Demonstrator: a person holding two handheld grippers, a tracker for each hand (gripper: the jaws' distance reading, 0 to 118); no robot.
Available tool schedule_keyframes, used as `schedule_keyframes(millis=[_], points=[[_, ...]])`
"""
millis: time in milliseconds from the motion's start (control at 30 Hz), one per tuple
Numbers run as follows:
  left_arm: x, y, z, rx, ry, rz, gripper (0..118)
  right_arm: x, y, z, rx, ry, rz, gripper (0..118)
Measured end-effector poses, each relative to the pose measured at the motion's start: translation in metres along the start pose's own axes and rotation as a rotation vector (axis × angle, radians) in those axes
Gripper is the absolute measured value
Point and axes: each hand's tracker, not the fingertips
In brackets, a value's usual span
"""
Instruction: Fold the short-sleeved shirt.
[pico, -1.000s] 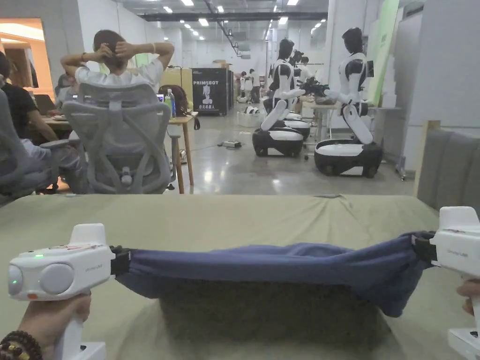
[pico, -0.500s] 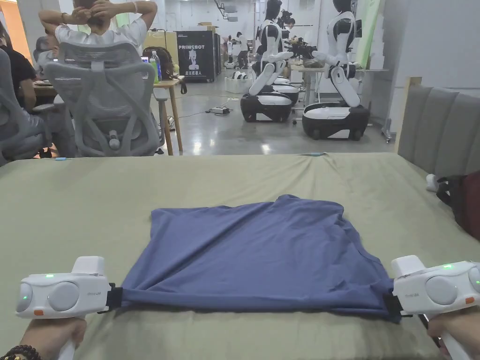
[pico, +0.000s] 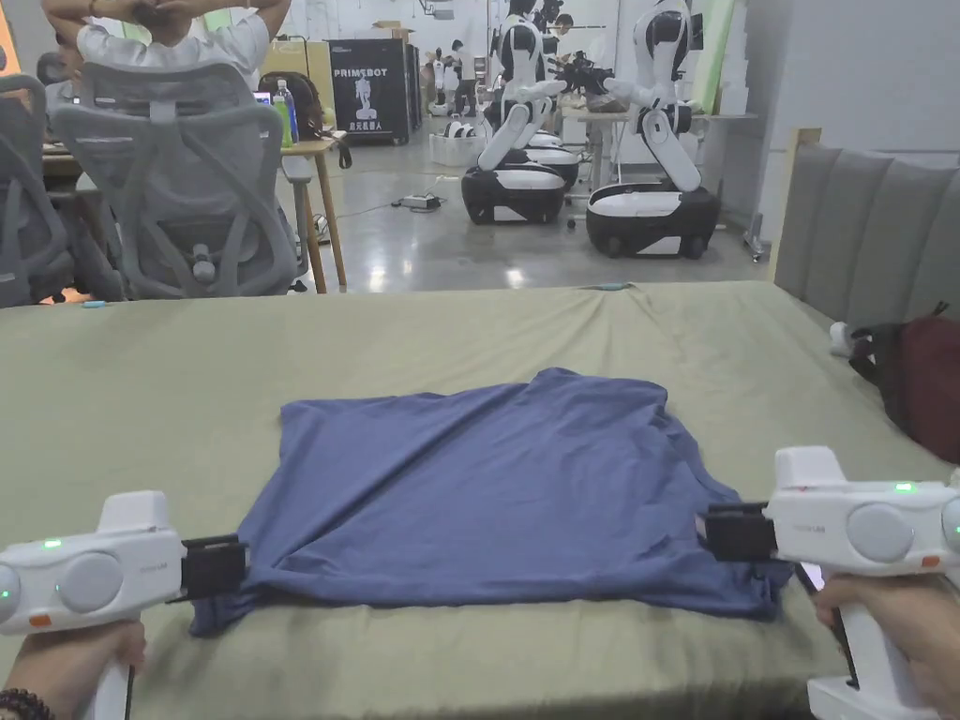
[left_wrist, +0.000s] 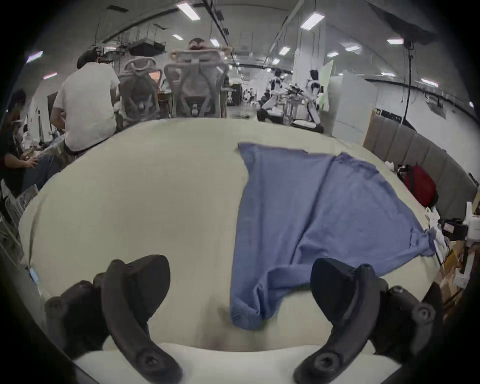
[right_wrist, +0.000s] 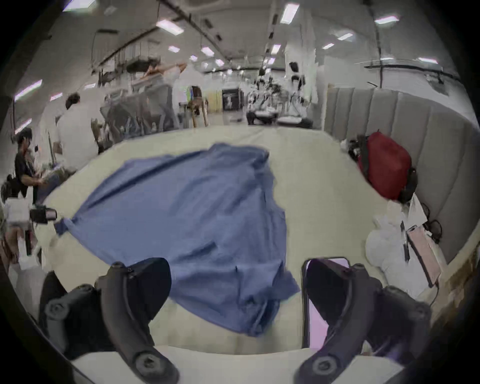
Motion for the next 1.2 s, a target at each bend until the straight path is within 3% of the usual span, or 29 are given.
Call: schedule_keyframes(millis=[33, 67, 100, 133, 367, 400, 467, 500, 600, 733, 767, 800, 867, 933, 1100, 1133, 1200], points=[[0.004, 0.003, 0.011, 0.02, 0.013, 0.007, 97, -0.009, 0.006, 0.009, 0.019, -0.019, -0.015, 98], [0.008, 0.004, 0.021, 0.059, 0.017, 0.005, 77, -0.011, 0.009, 0.012, 0.035, -0.036, -0.023, 79], [0.011, 0.005, 0.03, 0.098, 0.02, -0.011, 46, -0.014, 0.011, 0.013, 0.043, -0.054, -0.018, 46], [0.004, 0.009, 0.013, 0.11, 0.029, -0.026, 2, -0.017, 0.012, 0.013, 0.05, -0.072, -0.009, 0], [0.001, 0.012, 0.008, 0.082, 0.015, 0.003, 0, -0.027, 0.01, 0.001, 0.029, -0.106, 0.037, 0], [0.002, 0.011, 0.006, 0.072, 0.015, 0.002, 9, -0.028, 0.009, 0.0, 0.022, -0.103, 0.04, 0], [0.002, 0.008, 0.002, 0.048, 0.009, -0.003, 84, -0.029, 0.007, 0.0, 0.007, -0.091, 0.045, 0], [0.002, 0.007, -0.002, 0.023, -0.001, -0.01, 116, -0.03, 0.006, 0.0, 0.004, -0.086, 0.046, 0], [0.005, 0.001, -0.018, -0.022, 0.048, -0.048, 97, -0.03, 0.005, -0.002, -0.005, -0.081, 0.056, 0], [0.011, -0.012, -0.031, -0.086, 0.046, -0.058, 93, -0.032, 0.004, -0.002, -0.009, -0.085, 0.063, 0], [0.009, -0.015, -0.037, -0.089, 0.041, -0.059, 87, -0.032, 0.004, -0.002, -0.012, -0.087, 0.065, 0], [0.004, -0.016, -0.045, -0.084, 0.04, -0.057, 75, -0.032, 0.004, -0.002, -0.014, -0.087, 0.067, 0], [0.001, -0.02, -0.053, -0.079, 0.009, -0.055, 31, -0.029, 0.003, -0.006, -0.028, -0.086, 0.076, 0], [0.0, -0.024, -0.055, -0.103, -0.026, -0.035, 3, -0.027, 0.003, -0.006, -0.041, -0.092, 0.083, 0], [0.002, -0.018, -0.047, -0.076, -0.021, -0.042, 2, -0.021, -0.001, -0.001, -0.049, -0.096, 0.081, 3], [0.001, -0.016, -0.046, -0.068, -0.021, -0.052, 2, -0.019, -0.002, -0.001, -0.05, -0.094, 0.083, 24], [0.008, -0.015, -0.035, -0.058, -0.025, -0.059, 2, -0.017, -0.004, -0.003, -0.069, -0.088, 0.094, 92]])
